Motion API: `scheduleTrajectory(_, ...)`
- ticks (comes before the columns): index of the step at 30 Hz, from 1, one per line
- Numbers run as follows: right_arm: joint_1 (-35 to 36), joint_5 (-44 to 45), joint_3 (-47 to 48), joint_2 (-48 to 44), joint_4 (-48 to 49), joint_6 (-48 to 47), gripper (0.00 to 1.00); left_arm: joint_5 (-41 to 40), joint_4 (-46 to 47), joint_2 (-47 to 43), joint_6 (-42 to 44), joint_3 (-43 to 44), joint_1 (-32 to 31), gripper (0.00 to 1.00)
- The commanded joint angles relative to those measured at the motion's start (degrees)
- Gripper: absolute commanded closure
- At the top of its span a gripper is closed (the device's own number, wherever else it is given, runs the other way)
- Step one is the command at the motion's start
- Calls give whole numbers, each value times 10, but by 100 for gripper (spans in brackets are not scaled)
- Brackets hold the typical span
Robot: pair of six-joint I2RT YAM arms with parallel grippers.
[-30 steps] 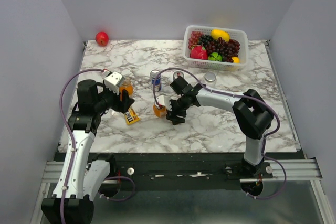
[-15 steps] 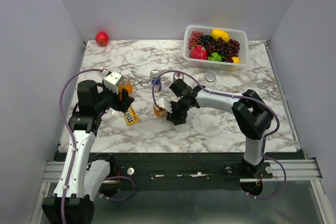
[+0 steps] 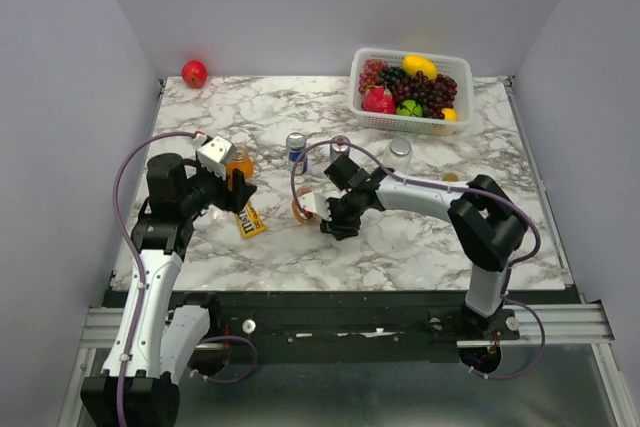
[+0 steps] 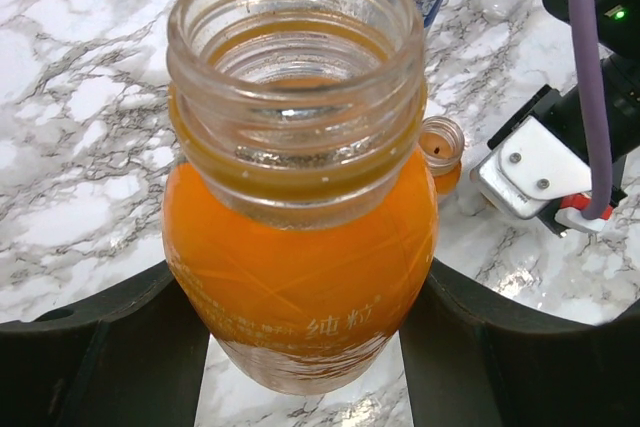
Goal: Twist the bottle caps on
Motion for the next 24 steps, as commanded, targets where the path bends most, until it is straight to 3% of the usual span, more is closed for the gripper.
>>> scheduleTrajectory(1, 1, 21, -28, -77, -29, -6, 60, 76, 31, -6, 38, -25, 3, 100)
scheduleTrajectory(3, -7, -4, -18, -138, -78, 0, 61, 134, 48, -3, 84, -39, 1, 100)
scheduleTrajectory(7, -53, -68, 56, -214, -177, 24, 62, 189, 5, 35, 220, -42, -66, 100)
scheduleTrajectory(11, -65, -141, 158, -259, -239, -5, 60, 195, -18, 97, 274, -31, -176, 100)
scheduleTrajectory(15, -59, -217, 220, -269, -269, -50, 58, 197, 17, 136, 271, -23, -244, 100)
scheduleTrajectory(19, -41, -238, 255, -247, -306, -86, 58, 200, 62, 151, 242, -21, -276, 100)
scheduleTrajectory(24, -17, -233, 244, -233, -305, -114, 56, 195, 47, 169, 246, -4, -305, 100)
